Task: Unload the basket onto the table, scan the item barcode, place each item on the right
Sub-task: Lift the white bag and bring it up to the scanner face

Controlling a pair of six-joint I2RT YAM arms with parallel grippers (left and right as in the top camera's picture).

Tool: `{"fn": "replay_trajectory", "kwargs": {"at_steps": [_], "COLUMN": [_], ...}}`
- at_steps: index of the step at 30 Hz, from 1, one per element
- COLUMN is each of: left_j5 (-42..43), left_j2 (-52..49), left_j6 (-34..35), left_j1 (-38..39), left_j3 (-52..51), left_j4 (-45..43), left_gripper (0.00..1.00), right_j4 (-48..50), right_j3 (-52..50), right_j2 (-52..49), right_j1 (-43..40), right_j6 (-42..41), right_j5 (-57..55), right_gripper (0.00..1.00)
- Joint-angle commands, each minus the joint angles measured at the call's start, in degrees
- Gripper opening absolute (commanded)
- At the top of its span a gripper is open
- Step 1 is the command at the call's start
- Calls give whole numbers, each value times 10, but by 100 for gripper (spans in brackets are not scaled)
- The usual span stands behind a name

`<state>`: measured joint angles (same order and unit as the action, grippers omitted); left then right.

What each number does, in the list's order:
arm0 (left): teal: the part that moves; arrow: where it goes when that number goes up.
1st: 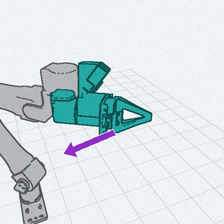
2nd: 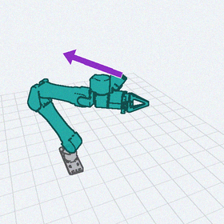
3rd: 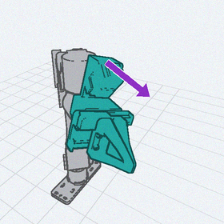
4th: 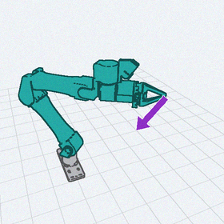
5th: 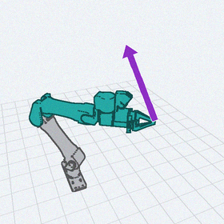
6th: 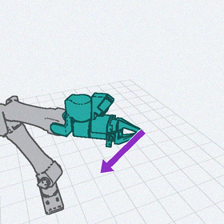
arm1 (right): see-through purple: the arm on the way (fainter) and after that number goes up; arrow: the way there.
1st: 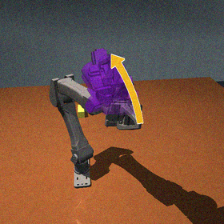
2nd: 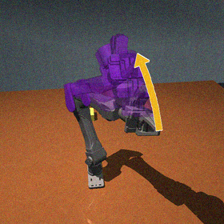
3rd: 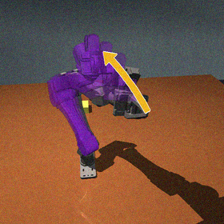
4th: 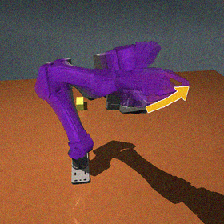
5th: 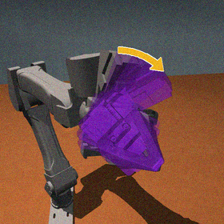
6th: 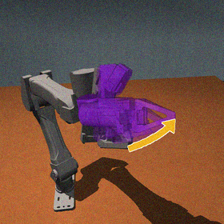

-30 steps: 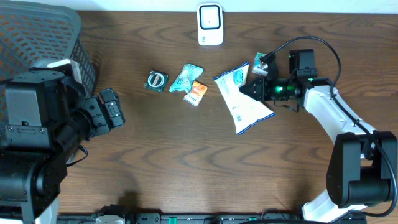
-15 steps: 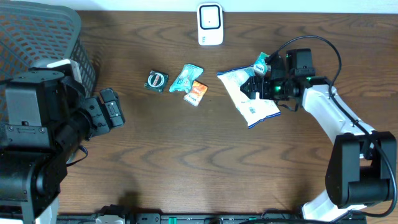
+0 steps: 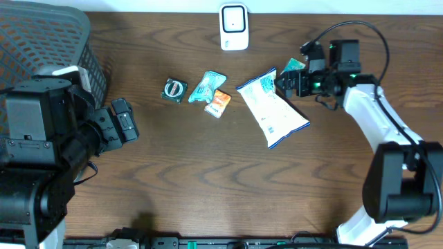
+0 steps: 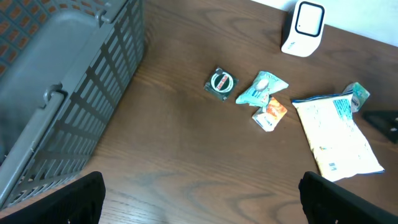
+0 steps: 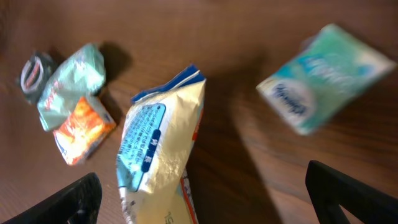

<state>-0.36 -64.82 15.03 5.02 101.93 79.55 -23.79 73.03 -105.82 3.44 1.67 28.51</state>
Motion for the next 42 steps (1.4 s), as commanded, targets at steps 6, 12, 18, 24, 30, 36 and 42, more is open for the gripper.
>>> {"fn": "replay_trajectory", "kwargs": {"at_steps": [6, 12, 18, 24, 30, 36, 42], "left_j5": [-3, -3, -3, -3, -3, -3, -3], "left_j2": [1, 1, 1, 1, 1, 1, 1], "left_j6": [-1, -1, -1, -1, -1, -1, -1], "left_j1": [-1, -1, -1, -1, -1, -1, -1], "left_j3": [4, 4, 4, 4, 4, 4, 4], "left_j4": [2, 2, 2, 2, 2, 2, 2], "left_gripper": [98, 98, 97, 98, 98, 98, 98], "right_j4": [2, -15, -11, 76, 234, 415, 473], "right_j3": [7, 7, 18, 27, 27, 27, 27], "right_j2": [-87, -129, -121, -74, -31, -31, -31], "right_j1": [50, 64, 53, 9, -12, 11, 40], "right_j6": [34, 33, 9, -43, -223, -400, -424], "right_j5": [80, 81, 160, 358, 398, 445, 416], "right_gripper": [99, 61, 1, 1, 1, 1, 1]}}
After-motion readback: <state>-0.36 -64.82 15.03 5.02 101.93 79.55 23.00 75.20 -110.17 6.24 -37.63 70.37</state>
